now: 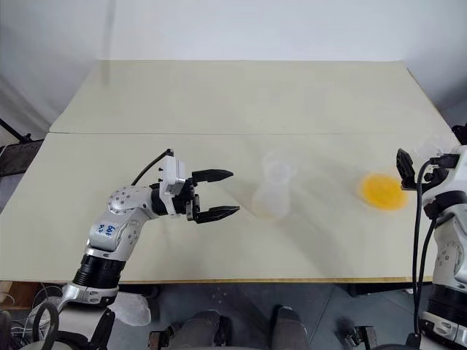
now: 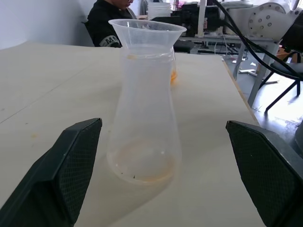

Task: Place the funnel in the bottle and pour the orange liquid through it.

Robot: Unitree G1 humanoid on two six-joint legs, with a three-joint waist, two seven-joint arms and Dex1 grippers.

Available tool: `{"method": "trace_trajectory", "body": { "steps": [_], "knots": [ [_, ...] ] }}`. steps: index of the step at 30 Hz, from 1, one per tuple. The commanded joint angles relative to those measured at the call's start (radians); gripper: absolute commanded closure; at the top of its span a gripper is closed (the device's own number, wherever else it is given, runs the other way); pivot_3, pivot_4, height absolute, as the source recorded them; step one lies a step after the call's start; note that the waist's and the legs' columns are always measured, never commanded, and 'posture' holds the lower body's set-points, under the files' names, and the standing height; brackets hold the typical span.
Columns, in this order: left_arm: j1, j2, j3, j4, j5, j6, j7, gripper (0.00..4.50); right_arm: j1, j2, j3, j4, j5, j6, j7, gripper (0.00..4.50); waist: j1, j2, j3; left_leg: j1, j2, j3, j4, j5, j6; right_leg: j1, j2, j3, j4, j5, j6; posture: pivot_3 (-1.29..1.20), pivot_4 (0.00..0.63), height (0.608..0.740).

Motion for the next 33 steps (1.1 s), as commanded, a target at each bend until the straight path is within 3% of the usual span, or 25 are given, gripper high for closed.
{"method": "trace_trajectory", "body": {
  "steps": [1, 6, 7, 11, 13, 24, 33],
  "knots": [
    [0.006, 0.012, 0.012, -0.049, -0.017, -0.002, 0.007, 0.0, -0.009, -0.019, -0.019, -0.017, 0.008, -0.017, 0.001, 0.4, 0.0, 0.0, 0.0, 0.0, 0.0, 0.0, 0.0, 0.0, 0.0, 0.0, 0.0, 0.0, 0.0, 0.0, 0.0, 0.0, 0.15, 0.74],
    [0.006, 0.015, 0.01, -0.048, -0.017, -0.003, 0.009, 0.0, -0.003, -0.009, -0.022, -0.048, 0.029, -0.007, 0.0, 1.91, 0.001, 0.0, 0.0, 0.0, 0.0, 0.0, 0.0, 0.0, 0.0, 0.0, 0.0, 0.0, 0.0, 0.0, 0.0, 0.0, 0.15, 0.74],
    [0.006, 0.015, 0.009, -0.047, -0.017, -0.003, 0.009, 0.0, 0.0, -0.009, -0.022, -0.056, 0.032, -0.004, -0.002, 2.04, 0.002, 0.0, 0.0, 0.0, 0.0, 0.0, 0.0, 0.0, 0.0, 0.0, 0.0, 0.0, 0.0, 0.0, 0.0, 0.0, 0.15, 0.74],
    [0.004, 0.014, 0.006, -0.043, -0.017, -0.005, 0.007, 0.0, 0.022, -0.009, -0.03, -0.111, 0.047, 0.021, -0.012, 2.04, 0.001, 0.001, 0.0, -0.001, 0.0, 0.0, 0.0, 0.0, 0.0, 0.0, 0.0, 0.0, -0.001, 0.0, 0.0, 0.0, 0.15, 0.74],
    [-0.002, 0.014, 0.004, -0.038, -0.018, -0.006, 0.002, 0.0, 0.047, -0.026, -0.019, -0.231, 0.067, 0.077, -0.014, 2.04, 0.001, 0.002, 0.001, -0.001, 0.0, -0.001, 0.0, 0.0, 0.0, 0.0, 0.0, -0.001, -0.001, 0.0, 0.0, 0.0, 0.15, 0.74],
    [-0.092, 0.009, -0.004, 0.118, -0.011, -0.084, -0.11, 0.0, 0.035, -0.161, 0.164, -0.696, 0.039, 0.39, -0.074, 2.04, 0.004, 0.004, 0.002, -0.002, 0.0, -0.001, 0.0, 0.0, 0.0, -0.001, 0.0, -0.001, -0.002, 0.0, 0.0, 0.0, 0.15, 0.74],
    [-0.216, -0.01, -0.002, 0.321, -0.021, -0.138, -0.25, 0.0, -0.067, -0.33, 0.486, -0.851, -0.146, 0.546, -0.09, 2.04, 0.002, 0.003, 0.002, -0.004, 0.0, -0.001, 0.0, 0.0, 0.0, -0.002, 0.0, -0.003, -0.003, 0.0, 0.0, 0.0, 0.15, 0.74]
  ]
}}
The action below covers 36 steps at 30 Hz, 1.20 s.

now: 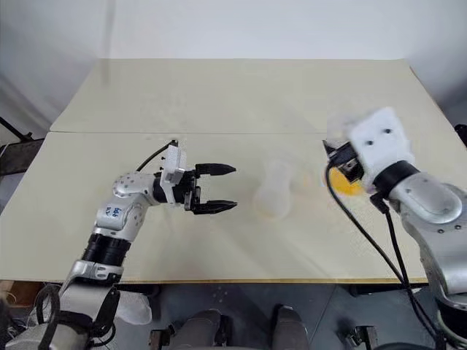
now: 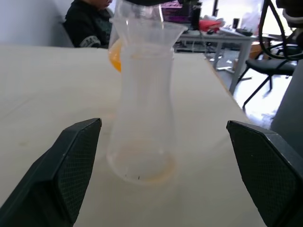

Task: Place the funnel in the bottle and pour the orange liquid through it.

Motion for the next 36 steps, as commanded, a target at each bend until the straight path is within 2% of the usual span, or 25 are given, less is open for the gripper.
{"method": "trace_trajectory", "body": {
  "steps": [1, 8, 19, 36],
  "knots": [
    [-0.045, -0.006, 0.004, 0.06, -0.006, -0.042, -0.056, 0.0, -0.021, -0.008, 0.066, -0.057, -0.072, 0.021, -0.014, 2.04, -0.002, 0.0, 0.0, 0.0, 0.0, 0.0, 0.0, 0.0, 0.0, 0.0, 0.0, 0.0, 0.0, 0.0, 0.0, 0.0, 0.15, 0.74],
    [-0.127, -0.032, 0.01, 0.182, 0.004, -0.079, -0.098, 0.0, -0.096, -0.005, 0.176, -0.072, -0.207, 0.027, -0.029, 2.04, -0.001, -0.001, 0.0, -0.001, 0.0, 0.001, 0.0, 0.0, 0.0, 0.0, 0.0, -0.002, -0.002, 0.0, 0.0, 0.0, 0.15, 0.74],
    [-0.148, -0.039, 0.011, 0.22, 0.02, -0.094, -0.114, 0.0, -0.2, -0.113, 0.345, -0.085, -0.415, -0.016, 0.103, 2.04, -0.002, -0.001, 0.001, -0.002, 0.0, 0.0, 0.0, 0.0, 0.0, 0.0, 0.0, -0.002, -0.003, 0.0, 0.0, 0.0, 0.15, 0.74],
    [-0.188, -0.055, 0.012, 0.285, 0.034, -0.119, -0.126, 0.0, -0.245, -0.107, 0.441, -0.06, -0.68, -0.078, 0.229, 2.04, -0.003, -0.002, 0.001, -0.002, 0.0, 0.0, 0.0, 0.0, 0.0, 0.0, 0.0, -0.003, -0.004, 0.0, 0.0, 0.0, 0.15, 0.74]
  ]
}}
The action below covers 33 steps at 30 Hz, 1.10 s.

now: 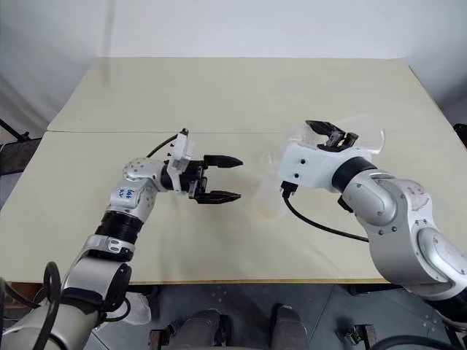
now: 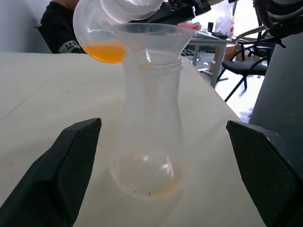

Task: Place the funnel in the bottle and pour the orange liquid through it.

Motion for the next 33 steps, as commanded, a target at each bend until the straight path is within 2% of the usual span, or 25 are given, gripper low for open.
{"method": "trace_trajectory", "body": {
  "steps": [1, 9, 33],
  "knots": [
    [-0.024, -0.005, 0.013, 0.001, 0.001, -0.02, -0.011, 0.0, -0.025, -0.018, -0.008, -0.009, -0.086, -0.039, 0.032, 2.04, 0.0, 0.0, 0.0, 0.0, 0.0, 0.0, 0.0, 0.0, 0.0, 0.0, 0.0, 0.0, 0.0, 0.0, 0.0, 0.0, 0.15, 0.74],
    [-0.039, -0.014, 0.012, 0.03, 0.008, -0.039, -0.017, 0.0, -0.014, -0.009, -0.031, 0.015, -0.193, -0.099, 0.101, 2.04, 0.0, 0.0, 0.0, 0.0, 0.0, 0.0, 0.0, 0.0, 0.0, 0.0, 0.0, 0.0, 0.0, 0.0, 0.0, 0.0, 0.15, 0.74],
    [-0.038, -0.029, 0.018, 0.055, 0.017, -0.067, -0.018, 0.0, 0.016, 0.051, -0.066, 0.047, -0.383, -0.25, 0.23, 2.04, 0.0, 0.0, 0.0, 0.0, 0.0, 0.0, 0.0, 0.0, 0.0, 0.0, 0.0, 0.0, 0.0, 0.0, 0.0, 0.0, 0.15, 0.74]
  ]
}}
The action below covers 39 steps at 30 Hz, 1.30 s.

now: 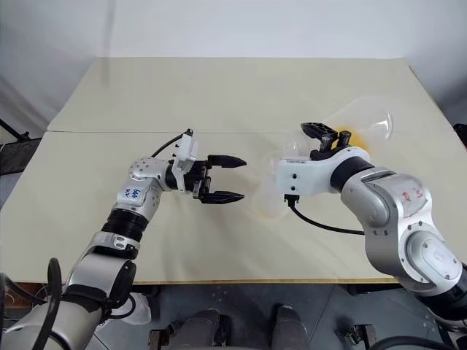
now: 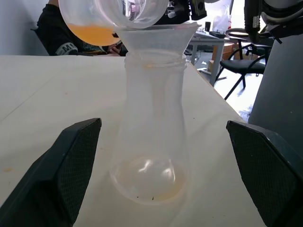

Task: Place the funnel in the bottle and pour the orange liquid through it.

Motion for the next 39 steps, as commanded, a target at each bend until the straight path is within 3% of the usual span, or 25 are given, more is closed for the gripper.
{"method": "trace_trajectory", "body": {
  "steps": [1, 39],
  "knots": [
    [-0.01, -0.003, 0.017, -0.014, -0.004, -0.014, -0.004, 0.0, -0.013, 0.009, -0.058, -0.022, -0.048, -0.027, 0.01, 2.04, 0.0, 0.0, 0.0, 0.0, 0.0, 0.0, 0.0, 0.0, 0.0, 0.0, 0.0, 0.0, 0.0, 0.0, 0.0, 0.0, 0.15, 0.74],
    [-0.037, -0.033, 0.026, 0.036, 0.012, -0.043, -0.004, 0.0, 0.032, 0.102, -0.146, -0.009, -0.203, -0.237, 0.114, 2.04, 0.0, 0.0, 0.0, 0.0, 0.0, 0.0, 0.0, 0.0, 0.0, 0.0, 0.0, -0.001, 0.001, 0.0, 0.0, 0.0, 0.15, 0.74]
  ]
}}
